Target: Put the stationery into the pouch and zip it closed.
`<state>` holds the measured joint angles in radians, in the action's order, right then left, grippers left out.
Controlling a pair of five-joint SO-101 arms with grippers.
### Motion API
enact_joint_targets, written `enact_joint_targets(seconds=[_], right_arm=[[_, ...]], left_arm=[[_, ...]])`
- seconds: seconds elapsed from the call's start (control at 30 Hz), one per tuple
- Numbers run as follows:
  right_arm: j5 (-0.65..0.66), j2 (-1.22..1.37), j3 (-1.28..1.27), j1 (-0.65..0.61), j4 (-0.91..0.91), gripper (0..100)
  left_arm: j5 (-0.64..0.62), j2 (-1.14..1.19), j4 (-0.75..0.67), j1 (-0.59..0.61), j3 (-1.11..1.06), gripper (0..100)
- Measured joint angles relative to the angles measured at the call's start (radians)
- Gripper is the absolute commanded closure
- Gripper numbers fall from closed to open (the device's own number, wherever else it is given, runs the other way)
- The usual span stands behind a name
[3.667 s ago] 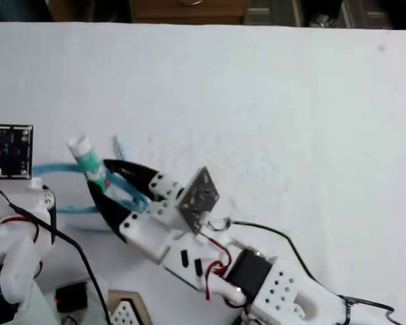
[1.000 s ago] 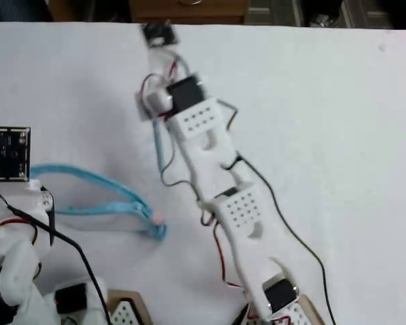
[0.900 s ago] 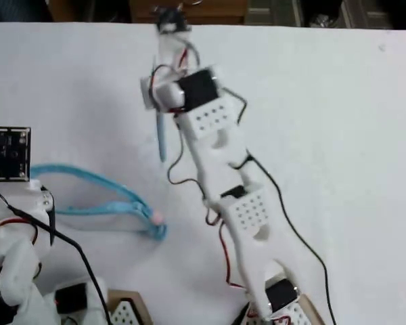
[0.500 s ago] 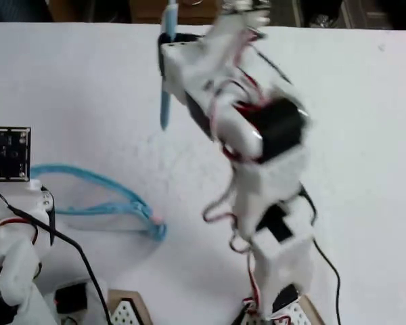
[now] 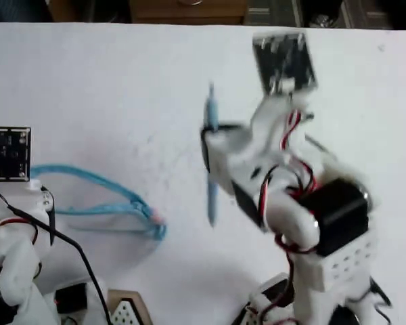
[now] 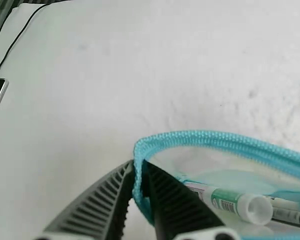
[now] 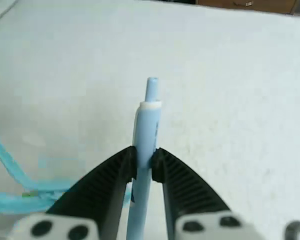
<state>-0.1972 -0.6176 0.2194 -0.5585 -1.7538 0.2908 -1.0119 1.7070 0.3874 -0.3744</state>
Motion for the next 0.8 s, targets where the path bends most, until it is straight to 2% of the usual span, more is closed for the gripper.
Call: enact_joint_targets(seconds=[0.17, 0.37, 0.67, 0.8], right_arm=[[0.002, -0.219, -0.423, 0.000, 0.086, 98.1], [0.002, -0.410, -0.760, -0.002, 0.422, 98.1], [0.000, -0.512, -0.848, -0.002, 1.077, 98.1], [0.000, -0.525, -0.824, -0.092, 1.300, 98.1]], left_arm=[[0.000, 0.000, 0.000, 0.000, 0.000, 98], [0.000, -0.002, 0.000, 0.000, 0.000, 98], [0.000, -0.002, 0.000, 0.000, 0.000, 98], [0.000, -0.002, 0.000, 0.000, 0.000, 98]])
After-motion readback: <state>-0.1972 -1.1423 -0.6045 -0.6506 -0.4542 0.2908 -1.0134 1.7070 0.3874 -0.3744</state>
